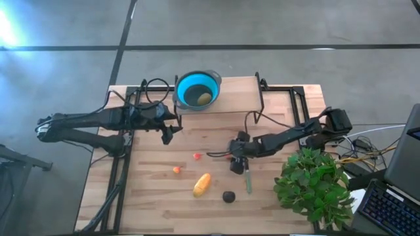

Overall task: Pick & Place Fruit
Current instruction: Put the right orange peach in the blue strainer bowl on the shelf

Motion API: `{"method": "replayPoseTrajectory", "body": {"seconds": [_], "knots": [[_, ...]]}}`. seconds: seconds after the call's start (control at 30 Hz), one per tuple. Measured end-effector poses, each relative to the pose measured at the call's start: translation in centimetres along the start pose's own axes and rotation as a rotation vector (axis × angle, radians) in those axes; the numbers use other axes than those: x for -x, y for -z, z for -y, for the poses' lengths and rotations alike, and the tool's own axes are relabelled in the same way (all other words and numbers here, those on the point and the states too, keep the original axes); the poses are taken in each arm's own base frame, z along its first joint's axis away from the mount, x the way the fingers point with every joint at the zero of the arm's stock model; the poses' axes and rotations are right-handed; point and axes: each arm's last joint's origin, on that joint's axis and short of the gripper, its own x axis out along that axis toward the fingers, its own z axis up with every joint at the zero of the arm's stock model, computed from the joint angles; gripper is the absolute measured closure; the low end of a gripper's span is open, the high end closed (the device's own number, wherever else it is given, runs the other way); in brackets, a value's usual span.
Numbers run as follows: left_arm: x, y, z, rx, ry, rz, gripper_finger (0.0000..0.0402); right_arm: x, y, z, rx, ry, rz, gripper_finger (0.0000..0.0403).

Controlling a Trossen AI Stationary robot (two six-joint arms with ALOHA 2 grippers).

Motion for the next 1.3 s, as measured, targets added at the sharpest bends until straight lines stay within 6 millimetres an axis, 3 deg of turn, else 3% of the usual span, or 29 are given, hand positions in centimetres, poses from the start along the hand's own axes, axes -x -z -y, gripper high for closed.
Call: {"method": "replayPoseTrajectory", "body": {"seconds": [0.5,1.07,1.3], "knots": [[0.0,-0.1,0.0,0.001,0.002,0.005,0.0122,-2.7,0.6,-0.4,0.002,0.028,-0.074,0.0187],[0.0,0.2,-0.1,-0.003,-0.006,-0.02,0.0122,-2.6,0.4,-0.2,-0.068,0.051,-0.111,0.0299],[0.0,0.5,-0.2,-0.009,-0.016,-0.054,0.0122,-2.4,-0.1,-0.4,-0.073,0.032,-0.115,0.0303]]}}
